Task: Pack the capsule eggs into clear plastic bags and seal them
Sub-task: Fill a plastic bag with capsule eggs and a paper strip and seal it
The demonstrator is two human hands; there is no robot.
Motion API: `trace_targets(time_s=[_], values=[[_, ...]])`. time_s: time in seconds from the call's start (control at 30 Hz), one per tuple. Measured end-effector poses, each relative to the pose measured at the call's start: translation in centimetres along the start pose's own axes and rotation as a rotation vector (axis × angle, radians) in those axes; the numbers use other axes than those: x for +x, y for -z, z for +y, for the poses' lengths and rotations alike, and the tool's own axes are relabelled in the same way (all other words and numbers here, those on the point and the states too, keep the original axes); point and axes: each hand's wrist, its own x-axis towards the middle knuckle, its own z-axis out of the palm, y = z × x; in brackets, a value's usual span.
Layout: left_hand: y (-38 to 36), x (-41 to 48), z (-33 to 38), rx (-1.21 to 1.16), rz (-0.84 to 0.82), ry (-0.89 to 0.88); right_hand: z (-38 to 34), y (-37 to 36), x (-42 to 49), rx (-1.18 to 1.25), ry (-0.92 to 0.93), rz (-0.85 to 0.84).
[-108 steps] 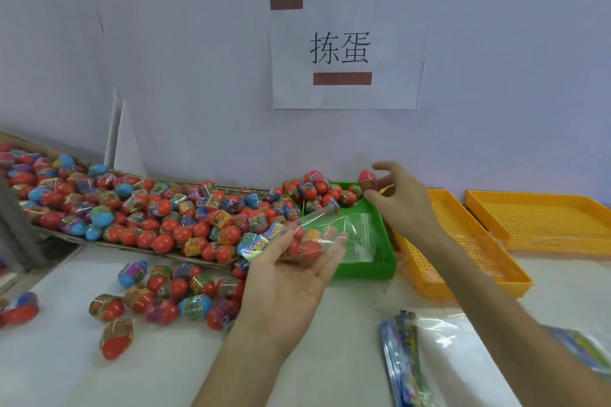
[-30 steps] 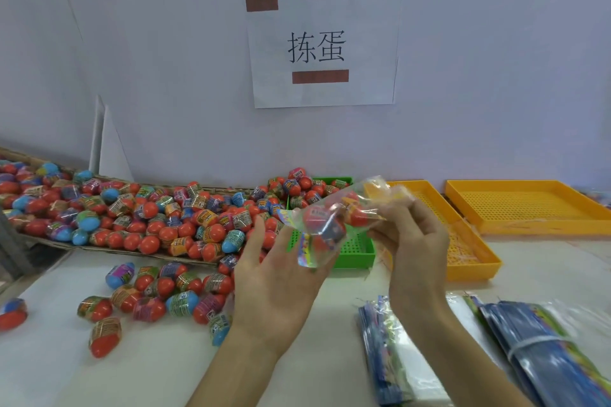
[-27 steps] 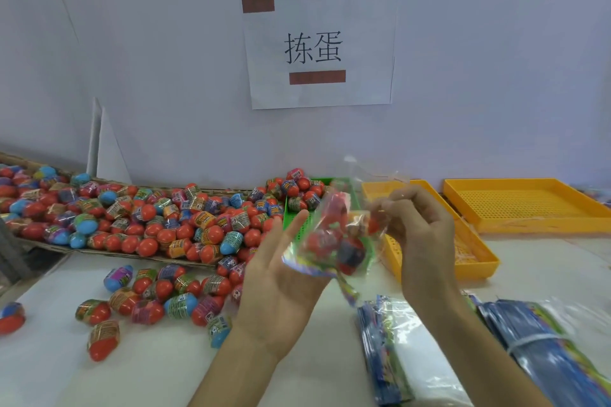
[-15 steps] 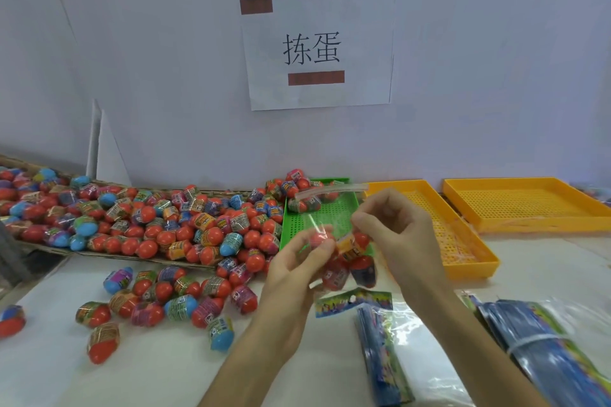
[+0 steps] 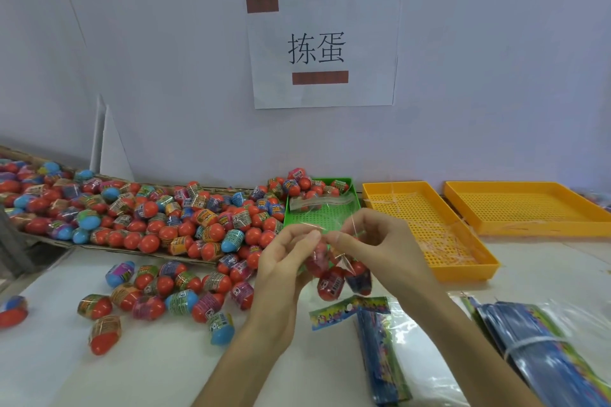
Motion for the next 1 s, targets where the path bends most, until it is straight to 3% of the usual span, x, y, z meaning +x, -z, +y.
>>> trace_targets(time_s=[0.2,0.63,1.0], values=[[0.3,0.0,0.4,0.010,0.178,-0.004,0.2,0.1,0.2,0.094,0.032,0.078],[-0.1,0.0,0.8,0.029,0.302,-0.085,0.5,-0.9,-0.2,0.083,0.040,0.079],[0.5,0.2,0.9,-0.141,0.274,-0.026,0.4,-1.0,-0.4,0.153,0.045,0.080]])
